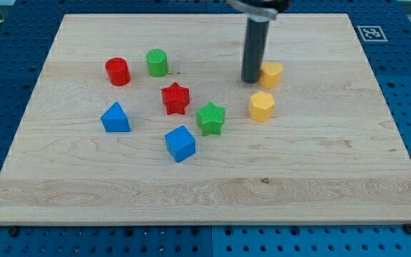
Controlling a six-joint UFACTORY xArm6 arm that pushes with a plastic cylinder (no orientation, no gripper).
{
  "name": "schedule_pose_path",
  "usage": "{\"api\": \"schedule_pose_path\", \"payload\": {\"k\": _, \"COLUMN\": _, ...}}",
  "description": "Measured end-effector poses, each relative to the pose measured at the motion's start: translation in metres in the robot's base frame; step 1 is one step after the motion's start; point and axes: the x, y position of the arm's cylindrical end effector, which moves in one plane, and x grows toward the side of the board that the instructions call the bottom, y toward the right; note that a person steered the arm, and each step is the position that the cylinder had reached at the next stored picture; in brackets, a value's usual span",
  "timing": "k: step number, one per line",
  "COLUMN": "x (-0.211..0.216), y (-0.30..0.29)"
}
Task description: Push the yellow hexagon to the bottom right of the yellow heart
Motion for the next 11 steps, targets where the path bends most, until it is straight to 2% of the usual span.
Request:
{"api": "schedule_pose_path", "payload": {"k": 1, "x": -0.012, "y": 0.034}}
{"api": "schedule_pose_path", "payload": {"k": 2, "x": 0.006, "y": 0.024}}
{"api": "schedule_pose_path", "payload": {"k": 4, "x": 0.078, "y": -0.029}}
{"api": "schedule_pose_path", "payload": {"k": 5, "x": 0.088, "y": -0.032}}
{"api": "schedule_pose_path", "payload": {"k": 7, "x": 0.143, "y": -0.027}}
{"api": "schedule_pose_path", "payload": {"k": 8, "x": 0.134, "y": 0.014}}
{"api": "schedule_pose_path", "payload": {"k": 10, "x": 0.076, "y": 0.059}}
{"api": "schedule_pose_path", "payload": {"k": 11, "x": 0.074, "y": 0.079}}
